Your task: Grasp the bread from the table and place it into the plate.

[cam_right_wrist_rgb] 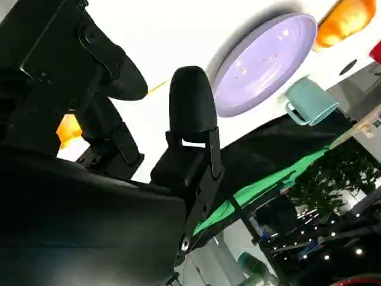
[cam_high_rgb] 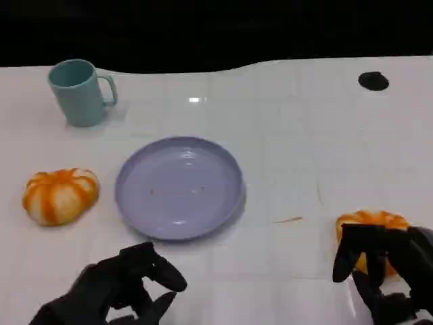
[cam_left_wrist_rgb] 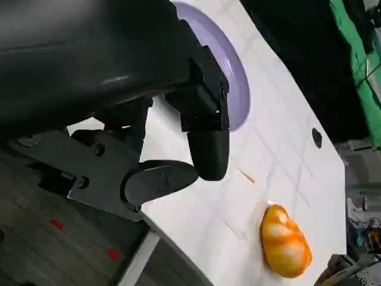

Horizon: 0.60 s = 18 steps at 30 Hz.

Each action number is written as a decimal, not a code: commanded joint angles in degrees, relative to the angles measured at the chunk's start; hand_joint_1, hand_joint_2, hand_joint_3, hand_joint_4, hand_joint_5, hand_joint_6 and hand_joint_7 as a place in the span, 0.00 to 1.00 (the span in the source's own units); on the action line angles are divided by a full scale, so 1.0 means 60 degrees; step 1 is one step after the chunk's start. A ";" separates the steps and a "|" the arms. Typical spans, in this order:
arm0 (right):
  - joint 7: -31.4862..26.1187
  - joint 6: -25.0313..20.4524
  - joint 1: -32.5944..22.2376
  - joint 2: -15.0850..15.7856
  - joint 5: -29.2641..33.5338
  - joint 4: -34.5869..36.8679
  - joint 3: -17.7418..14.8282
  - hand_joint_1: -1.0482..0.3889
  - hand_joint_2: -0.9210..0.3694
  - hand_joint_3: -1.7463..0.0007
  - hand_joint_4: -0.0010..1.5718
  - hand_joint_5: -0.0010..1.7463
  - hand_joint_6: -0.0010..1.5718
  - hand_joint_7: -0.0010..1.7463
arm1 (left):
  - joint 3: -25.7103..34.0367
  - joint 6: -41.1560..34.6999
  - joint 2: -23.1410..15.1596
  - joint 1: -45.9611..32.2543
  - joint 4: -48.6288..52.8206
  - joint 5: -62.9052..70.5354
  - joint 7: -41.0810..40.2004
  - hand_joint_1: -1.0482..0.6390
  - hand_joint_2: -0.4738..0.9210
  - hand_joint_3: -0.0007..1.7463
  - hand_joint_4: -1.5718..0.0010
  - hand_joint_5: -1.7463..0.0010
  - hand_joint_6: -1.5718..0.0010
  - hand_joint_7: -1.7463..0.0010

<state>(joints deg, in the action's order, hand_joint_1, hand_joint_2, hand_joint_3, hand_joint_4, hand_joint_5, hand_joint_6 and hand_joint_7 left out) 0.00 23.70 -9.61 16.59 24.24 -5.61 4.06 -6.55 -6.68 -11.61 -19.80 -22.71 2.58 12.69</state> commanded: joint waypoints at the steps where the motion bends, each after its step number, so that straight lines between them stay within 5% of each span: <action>1: -0.0017 -0.0054 0.0033 0.0125 -0.0022 -0.0049 -0.0096 0.78 0.61 0.11 0.61 1.00 0.58 0.76 | 0.0081 0.0057 -0.0085 0.0009 0.0065 -0.0065 0.0064 0.48 0.93 0.35 0.61 0.00 0.60 0.28; 18: -0.0035 -0.0001 0.0042 0.0110 -0.0063 0.0018 -0.0098 0.78 0.60 0.11 0.61 1.00 0.58 0.75 | 0.0077 0.0134 -0.0090 0.0001 0.0078 -0.0016 0.0058 0.48 0.93 0.35 0.61 0.00 0.59 0.28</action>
<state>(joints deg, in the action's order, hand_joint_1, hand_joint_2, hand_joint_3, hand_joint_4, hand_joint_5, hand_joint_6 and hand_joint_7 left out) 0.00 23.67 -9.60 16.59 24.34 -5.61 4.07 -6.55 -6.56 -11.62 -19.80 -22.55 2.80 12.69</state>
